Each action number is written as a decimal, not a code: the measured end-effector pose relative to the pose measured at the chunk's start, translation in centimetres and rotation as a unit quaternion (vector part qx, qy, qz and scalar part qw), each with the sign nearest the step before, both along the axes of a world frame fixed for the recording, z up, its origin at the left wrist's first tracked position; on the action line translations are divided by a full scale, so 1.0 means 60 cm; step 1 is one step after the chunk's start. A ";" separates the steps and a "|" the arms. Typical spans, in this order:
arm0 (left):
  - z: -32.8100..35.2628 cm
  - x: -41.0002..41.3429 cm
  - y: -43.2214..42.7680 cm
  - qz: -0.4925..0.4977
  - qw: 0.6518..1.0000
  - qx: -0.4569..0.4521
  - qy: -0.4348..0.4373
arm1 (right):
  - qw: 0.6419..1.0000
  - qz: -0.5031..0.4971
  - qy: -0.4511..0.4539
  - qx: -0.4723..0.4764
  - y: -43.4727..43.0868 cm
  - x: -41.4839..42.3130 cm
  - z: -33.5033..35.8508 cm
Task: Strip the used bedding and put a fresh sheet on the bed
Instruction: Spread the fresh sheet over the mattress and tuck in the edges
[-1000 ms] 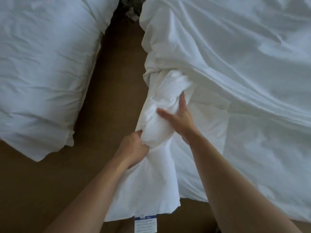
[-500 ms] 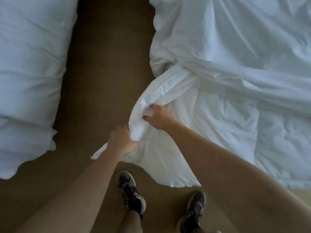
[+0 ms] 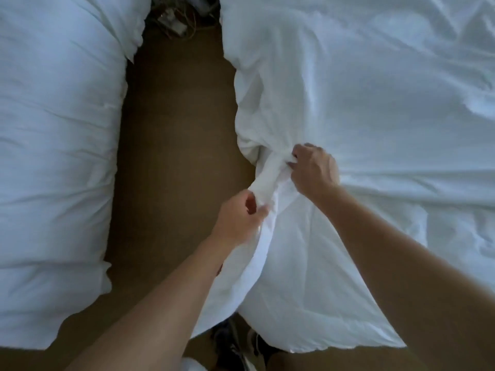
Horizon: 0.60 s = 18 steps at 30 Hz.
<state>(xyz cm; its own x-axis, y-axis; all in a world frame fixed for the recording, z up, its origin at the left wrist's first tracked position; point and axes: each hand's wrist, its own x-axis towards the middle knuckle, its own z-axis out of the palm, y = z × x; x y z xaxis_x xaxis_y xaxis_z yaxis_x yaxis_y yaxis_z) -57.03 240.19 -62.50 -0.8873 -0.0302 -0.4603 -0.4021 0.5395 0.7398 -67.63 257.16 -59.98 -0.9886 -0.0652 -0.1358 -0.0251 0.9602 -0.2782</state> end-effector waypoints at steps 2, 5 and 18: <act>0.010 -0.063 0.005 0.019 0.998 -0.009 0.054 | 0.999 0.014 -0.033 -0.017 0.008 0.022 0.005; 0.011 -0.144 0.020 -0.033 0.998 0.050 0.010 | 0.994 0.009 -0.098 -0.055 0.031 0.024 0.013; -0.042 -0.283 0.088 0.186 0.958 0.210 -0.065 | 0.992 -0.120 0.004 -0.040 0.003 -0.218 0.041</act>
